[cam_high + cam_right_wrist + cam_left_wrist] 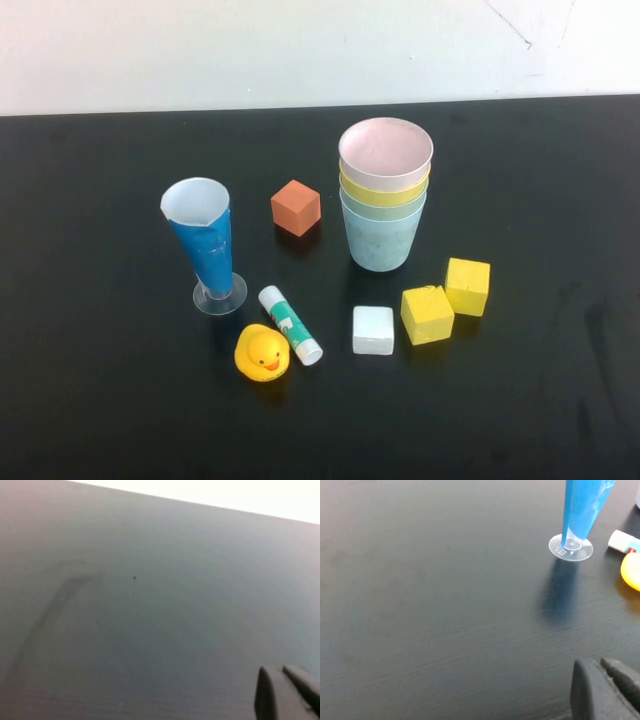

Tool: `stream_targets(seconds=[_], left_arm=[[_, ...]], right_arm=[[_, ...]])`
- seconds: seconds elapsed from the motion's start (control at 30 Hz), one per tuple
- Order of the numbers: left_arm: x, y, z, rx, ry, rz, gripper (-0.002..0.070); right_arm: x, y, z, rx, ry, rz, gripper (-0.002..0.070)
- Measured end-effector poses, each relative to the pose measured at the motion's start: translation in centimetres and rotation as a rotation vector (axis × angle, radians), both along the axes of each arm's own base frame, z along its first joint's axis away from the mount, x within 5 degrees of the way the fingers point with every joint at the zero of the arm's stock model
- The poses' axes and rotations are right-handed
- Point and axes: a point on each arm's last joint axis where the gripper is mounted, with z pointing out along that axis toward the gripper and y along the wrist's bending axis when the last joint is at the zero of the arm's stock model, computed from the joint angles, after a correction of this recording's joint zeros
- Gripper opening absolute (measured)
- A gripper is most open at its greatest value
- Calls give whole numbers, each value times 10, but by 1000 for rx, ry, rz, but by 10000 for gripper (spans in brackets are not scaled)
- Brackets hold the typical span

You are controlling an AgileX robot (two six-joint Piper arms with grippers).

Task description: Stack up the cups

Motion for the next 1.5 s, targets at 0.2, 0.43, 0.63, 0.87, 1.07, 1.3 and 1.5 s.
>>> stream_targets(seconds=[0.2, 0.43, 0.63, 0.87, 1.07, 1.3, 1.5], left_arm=[[0, 0, 0, 0, 0, 0, -1], [0, 0, 0, 0, 0, 0, -1], [0, 0, 0, 0, 0, 0, -1], [0, 0, 0, 0, 0, 0, -1], [0, 0, 0, 0, 0, 0, -1], [0, 0, 0, 0, 0, 0, -1], [0, 0, 0, -1, 0, 1, -1]], right_arm=[[-1, 3, -5, 19, 34, 43, -1], [-3, 5, -11, 14, 104, 90, -2], [-3, 4, -12, 62, 116, 69, -2], [-3, 3, -12, 78, 119, 51, -2], [-3, 3, -12, 77, 118, 49, -2], [-3, 3, -12, 75, 118, 49, -2], [-3, 3, -12, 74, 118, 49, -2]])
